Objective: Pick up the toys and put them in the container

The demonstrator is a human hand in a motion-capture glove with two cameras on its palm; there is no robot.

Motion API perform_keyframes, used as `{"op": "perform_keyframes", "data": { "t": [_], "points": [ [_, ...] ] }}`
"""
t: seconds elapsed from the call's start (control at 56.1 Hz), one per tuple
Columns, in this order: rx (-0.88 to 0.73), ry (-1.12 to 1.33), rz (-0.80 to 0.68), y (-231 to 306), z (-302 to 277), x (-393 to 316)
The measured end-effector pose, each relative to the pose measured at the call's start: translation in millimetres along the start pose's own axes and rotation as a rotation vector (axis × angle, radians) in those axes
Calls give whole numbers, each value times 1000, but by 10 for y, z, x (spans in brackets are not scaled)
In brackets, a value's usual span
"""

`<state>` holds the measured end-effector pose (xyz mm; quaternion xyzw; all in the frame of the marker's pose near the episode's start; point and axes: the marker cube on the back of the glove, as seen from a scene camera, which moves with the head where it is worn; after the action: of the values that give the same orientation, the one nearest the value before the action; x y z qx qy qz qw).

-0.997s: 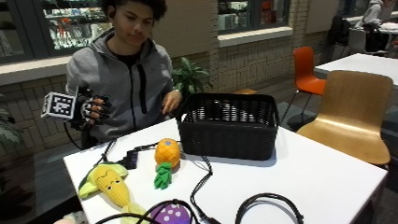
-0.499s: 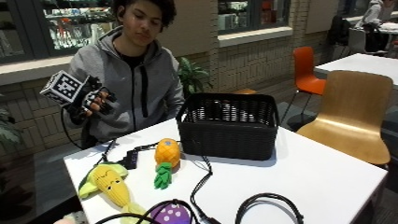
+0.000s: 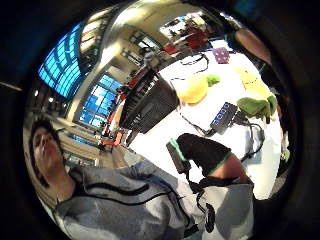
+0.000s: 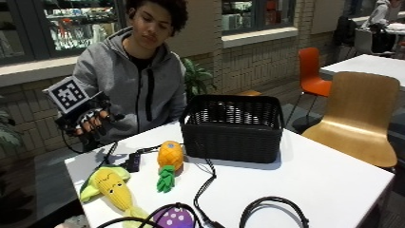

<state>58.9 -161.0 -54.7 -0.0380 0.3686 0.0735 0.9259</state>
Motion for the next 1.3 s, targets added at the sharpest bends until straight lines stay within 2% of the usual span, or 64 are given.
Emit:
{"op": "perform_keyframes", "data": {
  "t": [0.053,0.142,0.232,0.374,0.695,0.819,0.962,1.14,1.3],
  "points": [
    [-29,8,21,-224,98,142],
    [-66,51,167,-484,284,300],
    [-203,89,313,-765,423,452],
    [-315,105,367,-947,726,651],
    [-496,128,481,-1138,1001,783],
    [-489,145,495,-1094,1124,776],
    [-393,210,493,-1121,1165,714],
    [-293,325,399,-1187,1169,652],
    [-187,262,344,-1259,1012,574]
  ]
}}
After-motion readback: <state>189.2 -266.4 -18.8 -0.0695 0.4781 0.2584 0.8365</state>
